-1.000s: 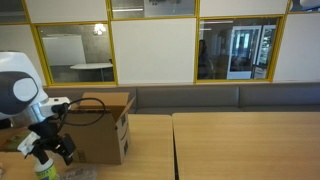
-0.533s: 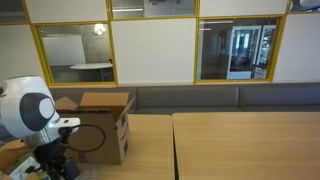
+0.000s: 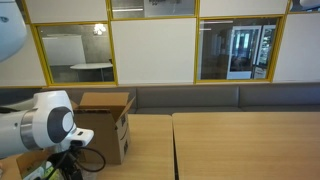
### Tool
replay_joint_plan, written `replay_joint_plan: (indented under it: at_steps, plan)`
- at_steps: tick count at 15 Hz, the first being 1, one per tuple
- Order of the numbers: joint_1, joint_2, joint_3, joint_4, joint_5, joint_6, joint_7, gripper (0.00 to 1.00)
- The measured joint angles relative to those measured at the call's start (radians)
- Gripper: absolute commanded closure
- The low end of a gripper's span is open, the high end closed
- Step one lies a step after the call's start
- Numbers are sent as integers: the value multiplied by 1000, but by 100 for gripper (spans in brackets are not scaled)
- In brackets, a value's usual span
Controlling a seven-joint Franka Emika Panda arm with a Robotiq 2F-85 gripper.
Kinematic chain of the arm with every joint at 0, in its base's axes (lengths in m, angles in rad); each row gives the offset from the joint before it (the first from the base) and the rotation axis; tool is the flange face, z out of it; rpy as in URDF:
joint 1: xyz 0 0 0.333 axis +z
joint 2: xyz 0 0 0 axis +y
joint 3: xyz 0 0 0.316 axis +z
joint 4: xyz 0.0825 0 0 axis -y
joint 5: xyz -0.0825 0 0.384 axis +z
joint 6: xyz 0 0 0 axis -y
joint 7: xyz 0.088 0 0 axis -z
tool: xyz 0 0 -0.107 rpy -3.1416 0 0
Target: Pick up the objects from the table and put them in the box.
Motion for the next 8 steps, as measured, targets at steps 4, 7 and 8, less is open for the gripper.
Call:
replay_joint_plan:
  at_steps: [4, 7, 8]
  plan:
    - [41, 76, -22, 46, 136, 74, 21, 0]
    - [69, 144, -4, 65, 264, 101, 17, 0]
    - [75, 168, 9, 71, 307, 108, 13, 0]
